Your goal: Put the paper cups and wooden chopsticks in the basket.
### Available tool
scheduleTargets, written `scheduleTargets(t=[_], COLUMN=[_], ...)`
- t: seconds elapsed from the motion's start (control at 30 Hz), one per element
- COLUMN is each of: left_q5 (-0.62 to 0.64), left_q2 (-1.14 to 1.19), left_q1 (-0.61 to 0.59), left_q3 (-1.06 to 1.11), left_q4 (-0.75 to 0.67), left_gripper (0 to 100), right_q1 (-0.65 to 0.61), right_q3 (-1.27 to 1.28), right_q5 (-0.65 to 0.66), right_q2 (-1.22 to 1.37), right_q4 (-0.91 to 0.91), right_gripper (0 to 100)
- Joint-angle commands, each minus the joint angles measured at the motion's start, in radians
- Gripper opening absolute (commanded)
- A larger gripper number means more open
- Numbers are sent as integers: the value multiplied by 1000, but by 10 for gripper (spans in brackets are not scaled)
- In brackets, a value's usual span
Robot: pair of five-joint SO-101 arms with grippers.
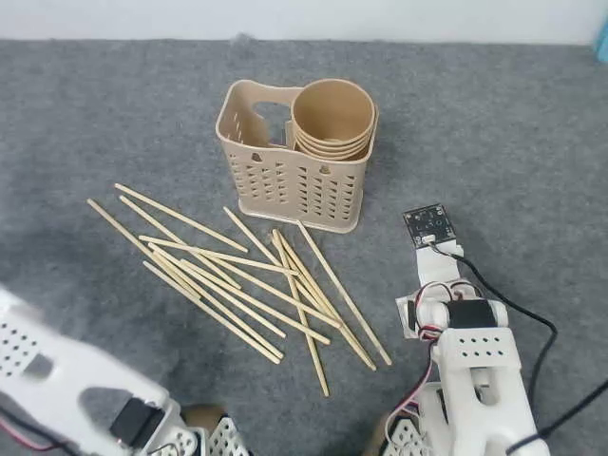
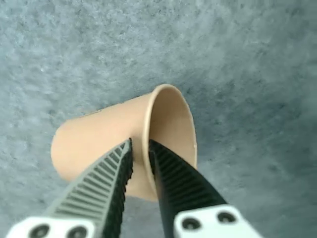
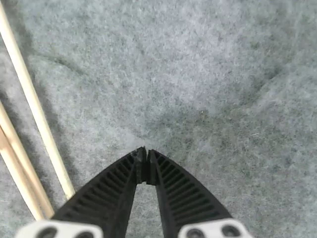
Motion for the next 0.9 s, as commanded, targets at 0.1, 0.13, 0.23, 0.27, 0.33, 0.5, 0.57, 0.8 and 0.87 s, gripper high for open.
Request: scheduleTargets(t=[0.1,0.13,0.23,0.27,0.33,0.5,0.57,0.8,0.87], left_q5=[210,236,288,302,311,307,305,302,264], left_q2=[-133,-157,-227,-249,-290,-370,-376,-377,-384], left_q1=[126,135,163,170,187,233,245,232,218], left_q3=[7,7,8,18,61,272,338,463,466], left_q4=[35,35,37,37,37,35,29,-31,-28], left_gripper=[11,11,11,11,11,11,11,11,11], right_q1=[-10,-10,-10,-10,-10,-10,-10,-10,-10], right_q3=[-9,-9,-9,-9,-9,-9,-9,-9,-9], right_q5=[-2,-2,-2,-2,0,0,0,0,0], right_q2=[-2,-2,-2,-2,-2,-2,-2,-2,-2], right_q4=[-15,-15,-15,-15,-15,-16,-16,-16,-16], right_gripper=[10,10,10,11,11,11,11,11,11])
